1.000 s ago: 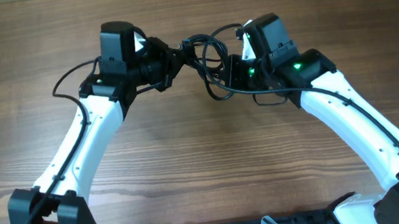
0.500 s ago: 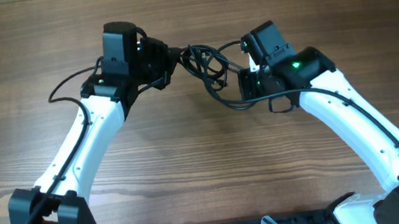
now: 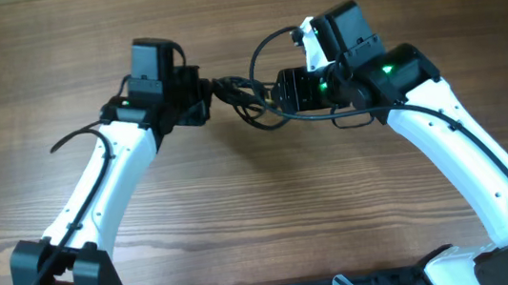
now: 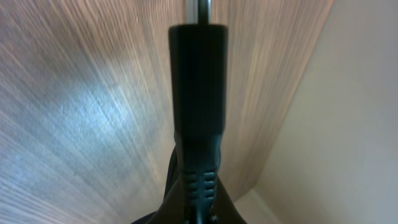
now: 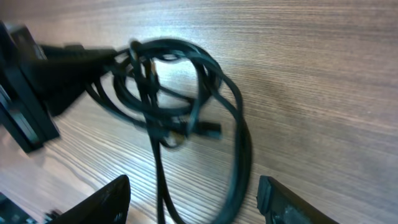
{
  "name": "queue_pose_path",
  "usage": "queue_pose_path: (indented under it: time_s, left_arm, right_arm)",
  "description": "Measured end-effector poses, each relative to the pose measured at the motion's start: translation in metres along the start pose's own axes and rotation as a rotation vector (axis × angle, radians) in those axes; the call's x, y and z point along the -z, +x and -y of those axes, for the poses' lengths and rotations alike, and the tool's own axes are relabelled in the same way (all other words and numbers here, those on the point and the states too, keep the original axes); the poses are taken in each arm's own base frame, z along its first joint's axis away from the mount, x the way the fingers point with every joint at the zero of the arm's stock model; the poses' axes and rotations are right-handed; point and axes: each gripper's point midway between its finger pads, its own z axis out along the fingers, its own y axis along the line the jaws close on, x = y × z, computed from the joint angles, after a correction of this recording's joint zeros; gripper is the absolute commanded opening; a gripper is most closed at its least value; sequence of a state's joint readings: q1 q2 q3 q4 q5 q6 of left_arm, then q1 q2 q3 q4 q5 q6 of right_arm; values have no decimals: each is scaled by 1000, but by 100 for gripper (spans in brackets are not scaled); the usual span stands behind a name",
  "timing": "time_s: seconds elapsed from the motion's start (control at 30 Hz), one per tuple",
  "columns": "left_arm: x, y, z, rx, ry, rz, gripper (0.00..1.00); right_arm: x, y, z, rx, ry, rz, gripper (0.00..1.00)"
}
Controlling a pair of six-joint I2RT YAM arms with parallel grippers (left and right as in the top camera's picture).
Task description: Untangle cables
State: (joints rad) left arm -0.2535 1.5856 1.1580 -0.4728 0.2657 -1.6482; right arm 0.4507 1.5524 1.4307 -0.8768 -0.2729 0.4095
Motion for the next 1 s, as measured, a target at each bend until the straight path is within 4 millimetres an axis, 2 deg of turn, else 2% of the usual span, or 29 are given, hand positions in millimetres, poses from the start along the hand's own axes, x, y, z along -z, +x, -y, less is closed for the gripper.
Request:
queue_pose_path:
  time_s: [0.1, 0.17, 0.23, 0.33, 0.4, 0.47, 0.67, 0.8, 0.87, 0.9, 0.97, 1.0]
  left_arm:
    - [-3, 12, -4, 16, -13, -4, 4]
    - [-3, 7, -5, 53, -14, 23, 4]
    - [-2, -3, -14, 137, -42, 85, 4]
    - [4, -27, -36, 336, -97, 234, 4]
    - [7, -35, -44, 369, -114, 291, 4]
    - [8, -38, -44, 367, -110, 306, 4]
    - [9, -40, -48, 368, -122, 323, 4]
    - [9, -40, -50, 369, -132, 325, 4]
    - [9, -40, -50, 369, -132, 325, 4]
    - [9, -40, -50, 369, -133, 324, 4]
    - [9, -39, -51, 370, -136, 319, 4]
    - [9, -39, -51, 370, -138, 318, 4]
  right_arm:
    - [-1, 1, -8, -31, -32, -6, 65]
    - [-1, 4, -13, -31, -49, -16, 64]
    - [-1, 4, -13, -35, -47, -17, 64]
    - [-1, 0, 5, -47, 55, 15, 64]
    - [0, -4, 19, -78, 129, 45, 64]
    - [-5, -6, 17, -96, 124, 48, 62]
    - [-59, 35, -22, -108, 54, -133, 62]
    - [-80, 44, -19, -209, 94, -165, 59]
    - [-103, 49, -16, -242, 116, -185, 59]
    - [-114, 46, -20, -242, 105, -168, 58]
    - [-119, 43, -24, -246, 97, -152, 51]
    - [-122, 38, -26, -246, 87, -133, 40]
